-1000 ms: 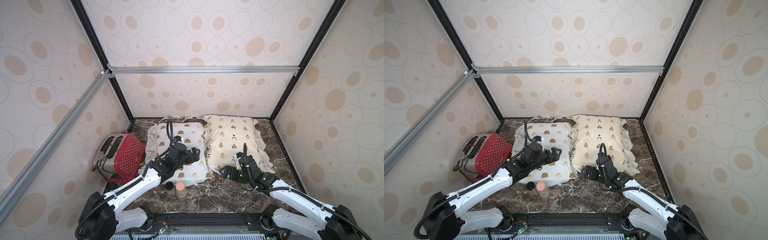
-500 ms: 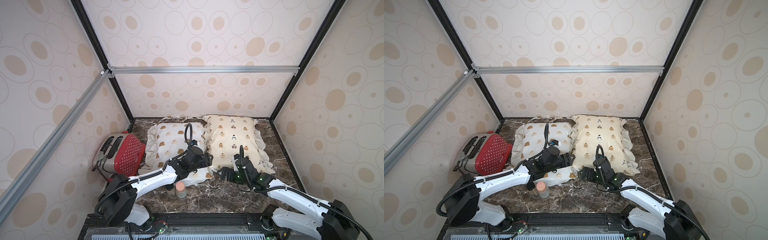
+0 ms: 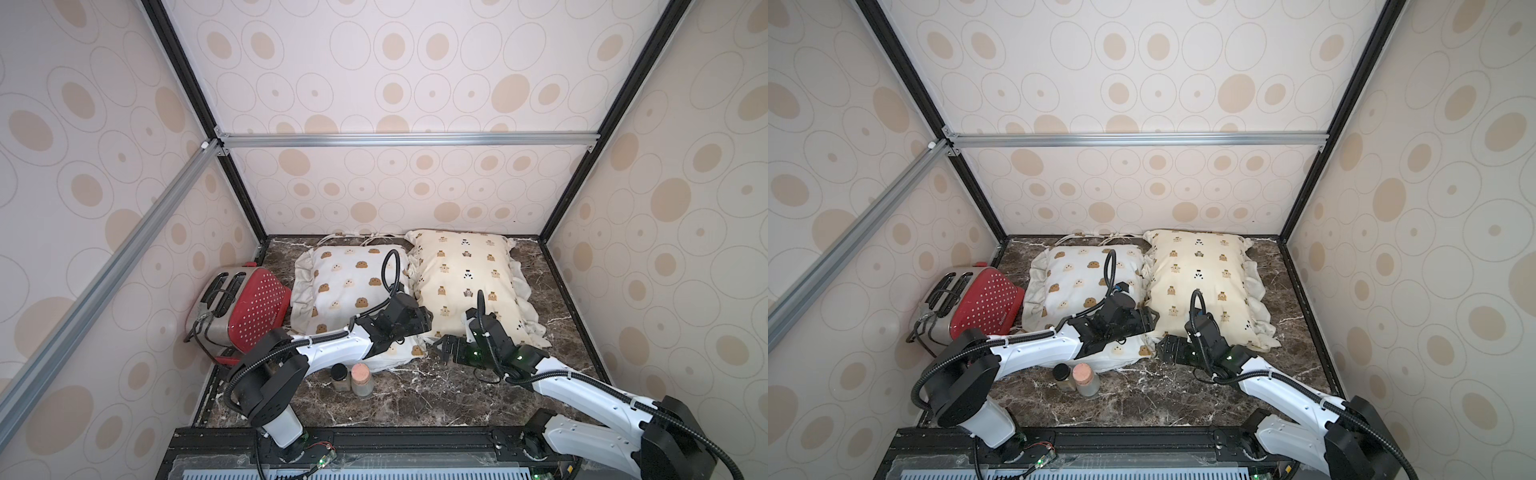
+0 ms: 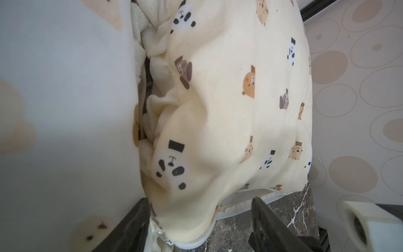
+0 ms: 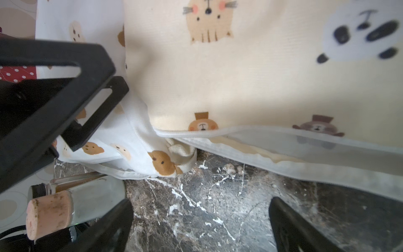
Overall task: Zip up pillowcases
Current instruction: Pick up the pillowcase from the center of the board.
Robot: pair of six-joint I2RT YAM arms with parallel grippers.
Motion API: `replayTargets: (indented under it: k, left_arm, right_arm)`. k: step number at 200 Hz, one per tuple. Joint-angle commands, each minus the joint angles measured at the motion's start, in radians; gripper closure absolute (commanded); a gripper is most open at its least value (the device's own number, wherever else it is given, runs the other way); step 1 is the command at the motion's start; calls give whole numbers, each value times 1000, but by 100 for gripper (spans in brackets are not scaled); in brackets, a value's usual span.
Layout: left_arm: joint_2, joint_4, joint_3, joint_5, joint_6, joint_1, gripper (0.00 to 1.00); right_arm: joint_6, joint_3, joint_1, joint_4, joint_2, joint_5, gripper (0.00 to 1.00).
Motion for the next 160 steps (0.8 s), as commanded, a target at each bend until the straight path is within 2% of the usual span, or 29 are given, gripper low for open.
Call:
replayTargets:
  k: [1,54,79,110,133,160]
  left_arm:
    - [29,25,51,-6,0,-10,27]
    - [92,34,84,12,-29,-12,27]
    - [108,53,101,-4,-26,-42,29]
    - [151,79,139,25,-45,-57,38]
    - [167,77,181,39,-20,-85,39]
    - [121,78,137,13,-36,-86,40]
  right_arm:
    - [-28,9,-2,-49,-18,37,0]
    - [-27,-34,-34,-49,-93,26,0]
    - [-32,-46,-75,-59,-123,-3,1]
    - [-53,-43,-140,-101,-148,-38,0]
    - [-76,-46,-172,-132,-183,-51,0]
    - [-83,-53,-193,-152,-218,-72,1]
